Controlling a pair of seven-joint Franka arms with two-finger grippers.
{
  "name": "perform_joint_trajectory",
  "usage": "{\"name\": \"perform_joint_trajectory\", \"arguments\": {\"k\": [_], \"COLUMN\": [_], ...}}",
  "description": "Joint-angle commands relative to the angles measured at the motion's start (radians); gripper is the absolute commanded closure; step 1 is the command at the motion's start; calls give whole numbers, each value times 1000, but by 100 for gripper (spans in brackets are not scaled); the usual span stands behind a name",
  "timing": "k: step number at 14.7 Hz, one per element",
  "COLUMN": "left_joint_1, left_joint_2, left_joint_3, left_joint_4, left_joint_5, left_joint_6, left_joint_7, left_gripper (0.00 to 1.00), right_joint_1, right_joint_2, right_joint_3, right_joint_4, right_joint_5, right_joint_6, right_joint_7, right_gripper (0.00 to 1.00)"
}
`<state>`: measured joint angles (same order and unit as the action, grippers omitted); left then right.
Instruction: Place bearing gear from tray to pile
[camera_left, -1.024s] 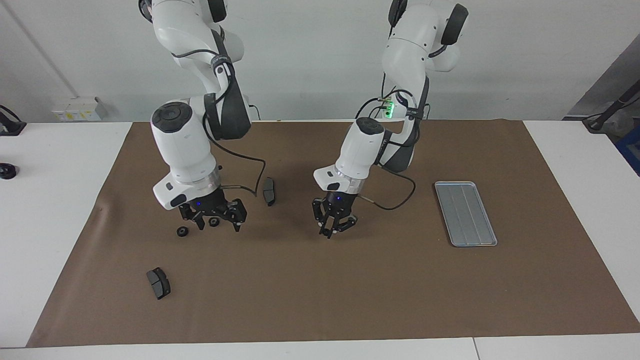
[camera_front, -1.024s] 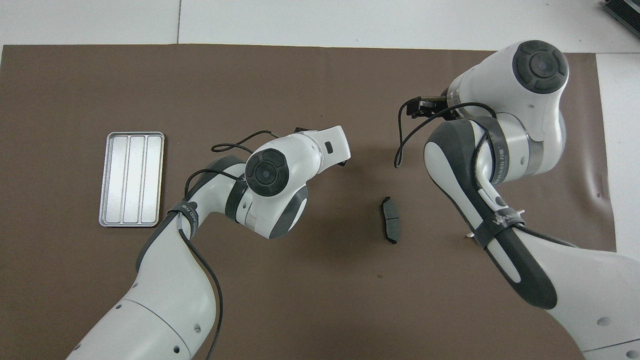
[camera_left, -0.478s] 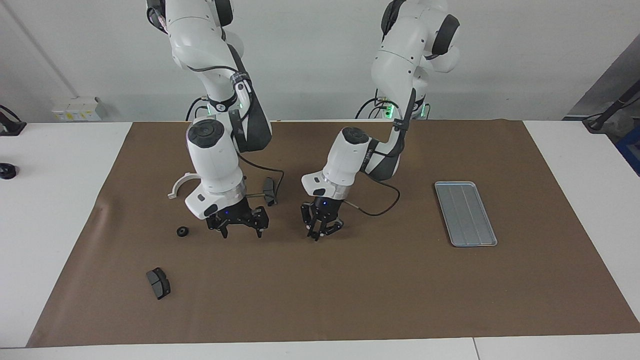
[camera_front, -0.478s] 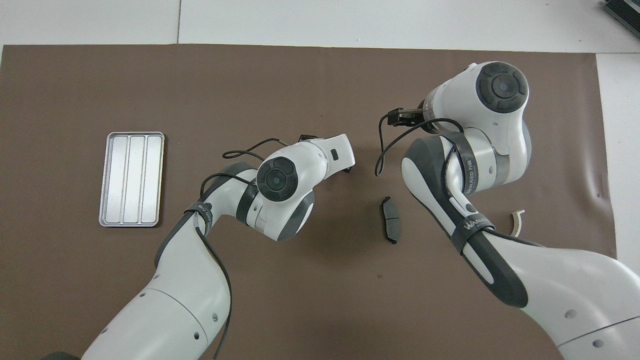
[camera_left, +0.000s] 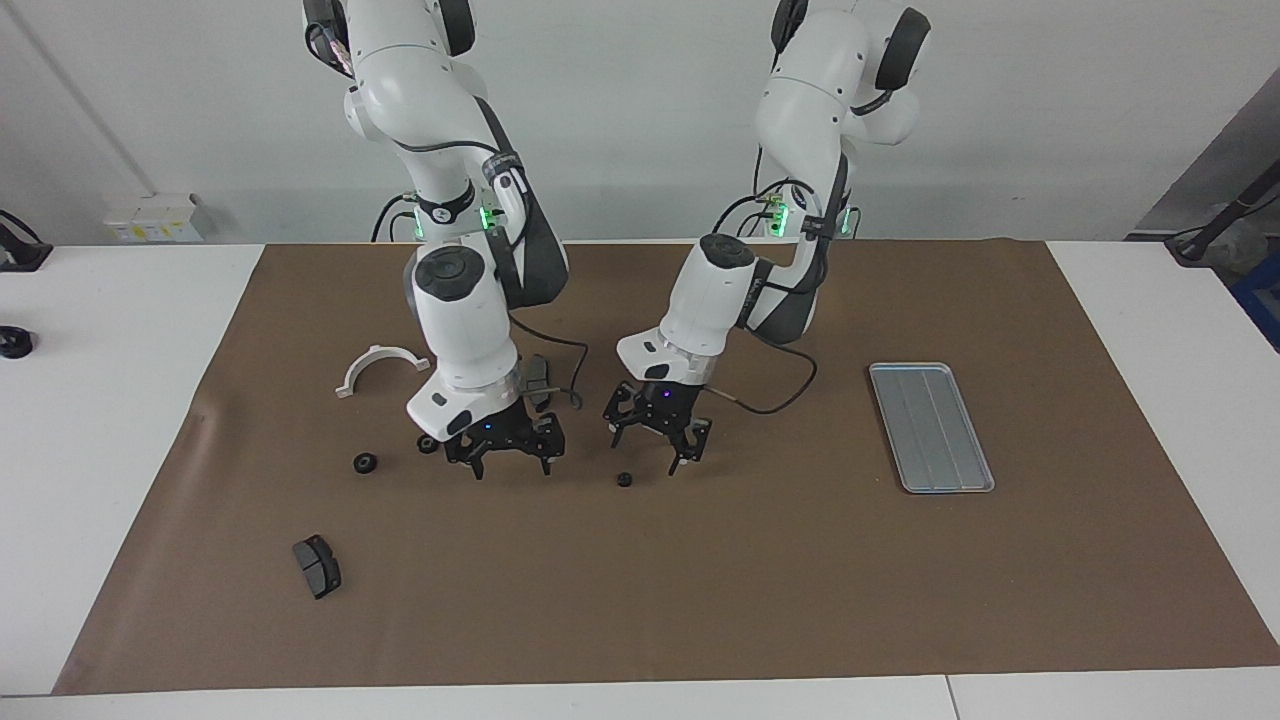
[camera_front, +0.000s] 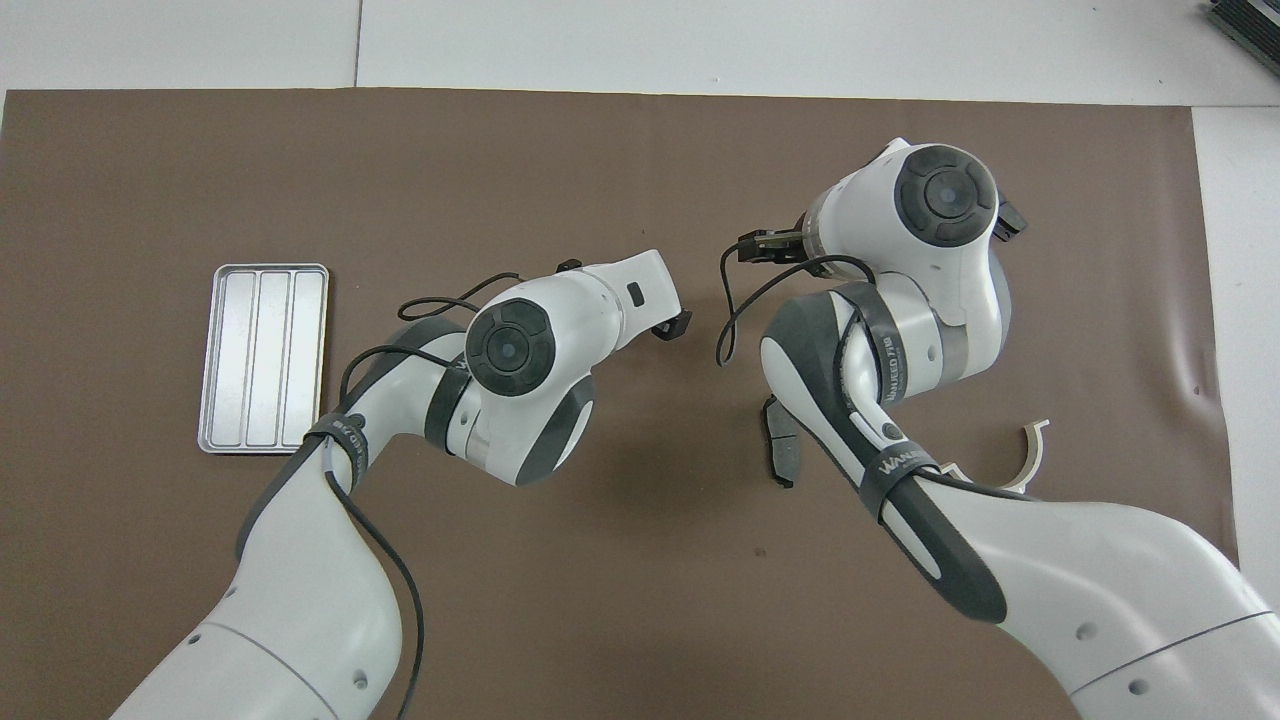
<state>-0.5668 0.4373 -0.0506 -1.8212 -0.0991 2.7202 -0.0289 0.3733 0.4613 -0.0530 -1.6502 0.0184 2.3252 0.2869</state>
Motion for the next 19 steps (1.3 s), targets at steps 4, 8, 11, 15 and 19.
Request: {"name": "perform_joint_trajectory", "arguments": {"k": [4,8,11,15,19], "left_joint_1": [174,339,430,490,533], "left_joint_2": [-308,-435,-500,-494,-454], "left_joint_3": [0,2,3,3,3], "left_joint_4": [-211,-199,-182,-17,176], "left_joint_5": [-11,-4,-2,45,76], "left_joint_6": [-288,-506,-620,-810,-1008], "left_joint_7": [157,214,222,222,222], "left_gripper": [0,0,0,0,0], "right_joint_1": [137,156,158,159,164], "right_joint_2": [150,178,181,180,178], "right_joint_3": [1,1,1,1,1], "right_joint_4": [79,90,89,72,55], "right_joint_5": [-1,-25,-26,-26,-26], "right_joint_6": [77,131,134,140,152], "right_joint_7": [89,104,103,100,100], "right_gripper": [0,0,19,42,42]}}
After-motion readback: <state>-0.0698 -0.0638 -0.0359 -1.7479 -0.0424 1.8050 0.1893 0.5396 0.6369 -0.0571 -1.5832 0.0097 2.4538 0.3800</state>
